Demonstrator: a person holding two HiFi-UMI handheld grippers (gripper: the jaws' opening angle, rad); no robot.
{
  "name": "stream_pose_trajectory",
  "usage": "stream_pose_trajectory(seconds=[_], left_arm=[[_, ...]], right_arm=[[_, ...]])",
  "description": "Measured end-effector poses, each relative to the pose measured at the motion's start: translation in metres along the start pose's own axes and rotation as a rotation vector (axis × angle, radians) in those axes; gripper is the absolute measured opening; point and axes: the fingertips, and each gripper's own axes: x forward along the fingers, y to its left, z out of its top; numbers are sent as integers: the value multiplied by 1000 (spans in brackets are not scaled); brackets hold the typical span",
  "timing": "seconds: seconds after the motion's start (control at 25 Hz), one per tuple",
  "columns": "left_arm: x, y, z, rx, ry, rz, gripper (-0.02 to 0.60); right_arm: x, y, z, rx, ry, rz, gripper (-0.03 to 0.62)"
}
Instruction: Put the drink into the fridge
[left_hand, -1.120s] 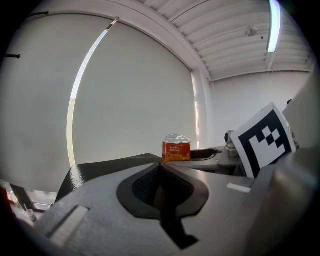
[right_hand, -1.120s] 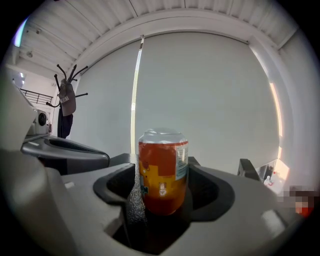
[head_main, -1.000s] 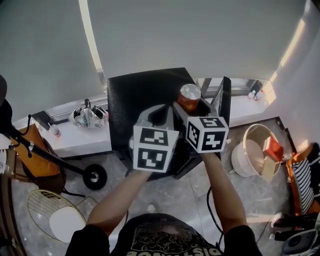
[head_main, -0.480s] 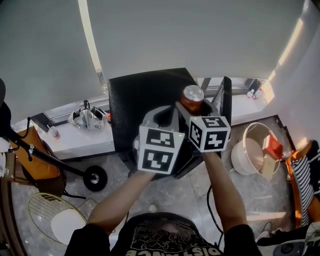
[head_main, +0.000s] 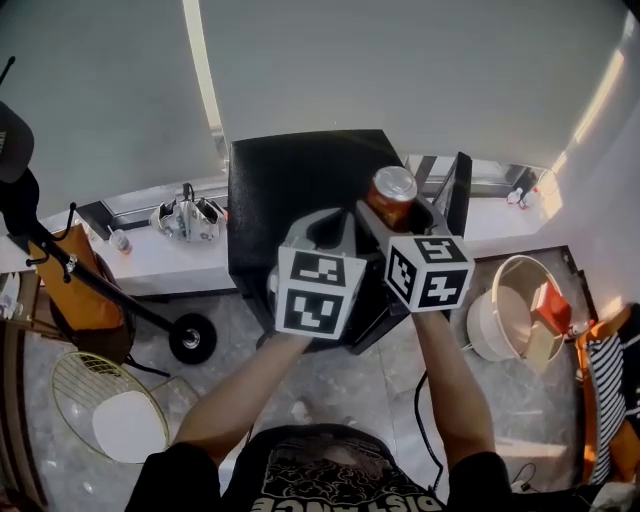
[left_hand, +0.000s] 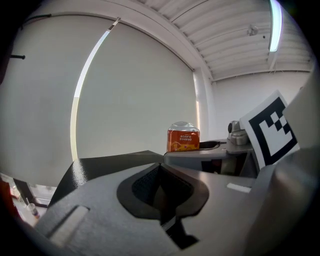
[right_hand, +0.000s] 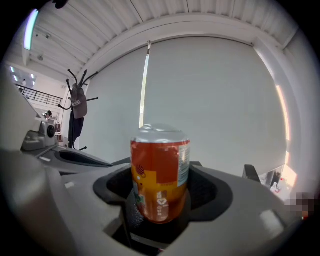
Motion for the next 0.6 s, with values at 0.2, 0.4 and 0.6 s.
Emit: stream_pose_trajectory(seconds=[0.2, 0.4, 0.6], left_arm=[[-12, -14, -7, -29, -1, 77, 5], [-32, -26, -12, -41, -10, 162, 5], [-57, -39, -27, -58, -1, 235, 5]], right_arm=[[-21, 7, -2, -22, -5, 88, 325], [-45, 18, -3, -28, -27, 177, 325], [-67, 31, -9, -36, -38, 252, 325]])
